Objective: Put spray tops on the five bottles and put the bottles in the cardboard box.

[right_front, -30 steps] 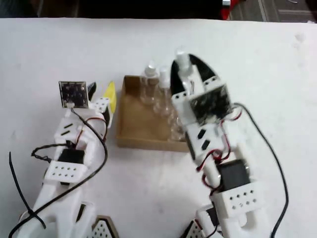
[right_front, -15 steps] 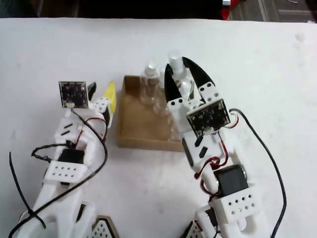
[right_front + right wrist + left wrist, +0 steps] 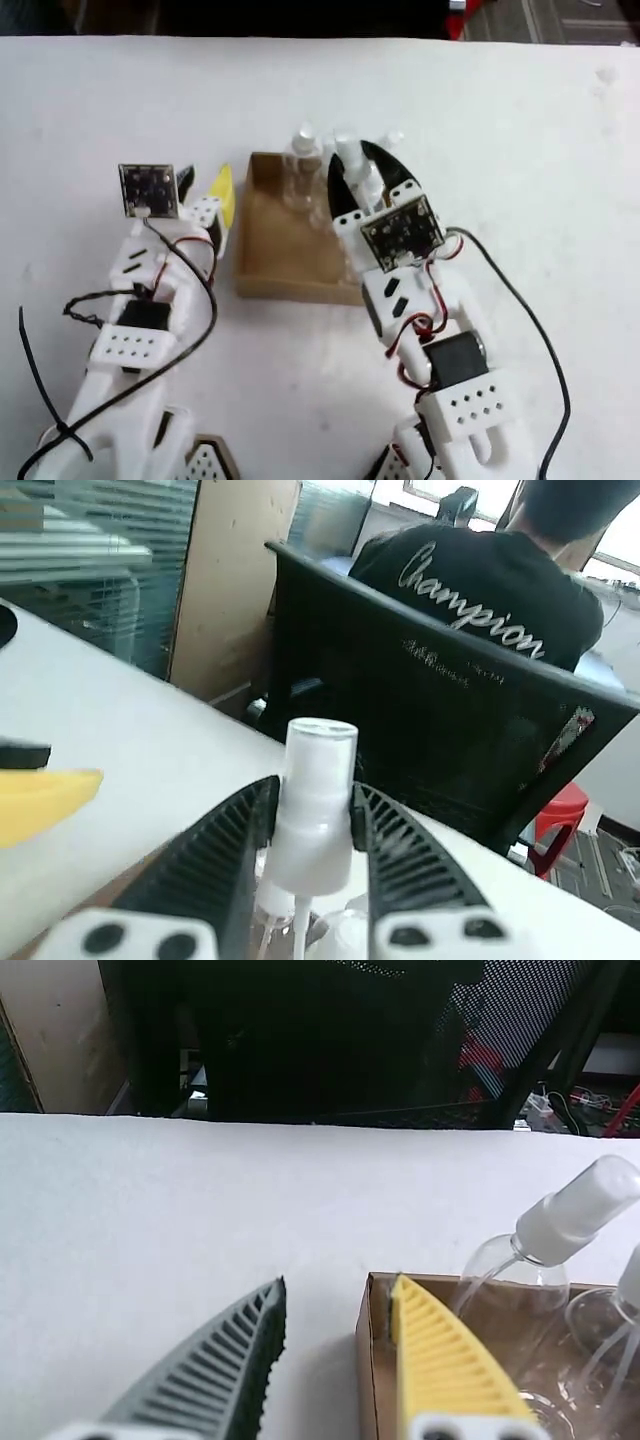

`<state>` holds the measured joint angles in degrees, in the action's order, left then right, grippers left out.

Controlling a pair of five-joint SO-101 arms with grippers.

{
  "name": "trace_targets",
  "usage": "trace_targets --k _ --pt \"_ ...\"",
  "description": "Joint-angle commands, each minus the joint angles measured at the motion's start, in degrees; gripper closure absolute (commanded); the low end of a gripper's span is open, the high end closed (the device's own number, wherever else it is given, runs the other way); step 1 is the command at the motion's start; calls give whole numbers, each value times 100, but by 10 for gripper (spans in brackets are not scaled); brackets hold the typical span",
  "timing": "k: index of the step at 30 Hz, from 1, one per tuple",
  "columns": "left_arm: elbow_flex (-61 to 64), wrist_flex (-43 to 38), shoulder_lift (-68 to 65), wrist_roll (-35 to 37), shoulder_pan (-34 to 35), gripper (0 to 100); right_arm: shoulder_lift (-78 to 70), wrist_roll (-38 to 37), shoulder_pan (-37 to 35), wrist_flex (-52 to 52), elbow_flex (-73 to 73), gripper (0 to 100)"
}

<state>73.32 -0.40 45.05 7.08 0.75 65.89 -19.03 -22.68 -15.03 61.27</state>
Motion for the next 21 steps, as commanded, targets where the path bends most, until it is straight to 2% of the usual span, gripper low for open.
trace_targets --k 1,5,11,16,21 --pt "-18 -149 180 -26 75 842 75 62 -13 127 105 984" --pt "-26 -149 180 -26 75 842 84 185 40 136 396 984" --pt "-26 -149 180 -26 75 842 127 1486 664 92 730 984" --pt "-26 -149 180 -26 66 842 866 1354 822 84 1363 984" --pt "-26 -149 180 -35 66 842 2246 1345 787 110 2356 984"
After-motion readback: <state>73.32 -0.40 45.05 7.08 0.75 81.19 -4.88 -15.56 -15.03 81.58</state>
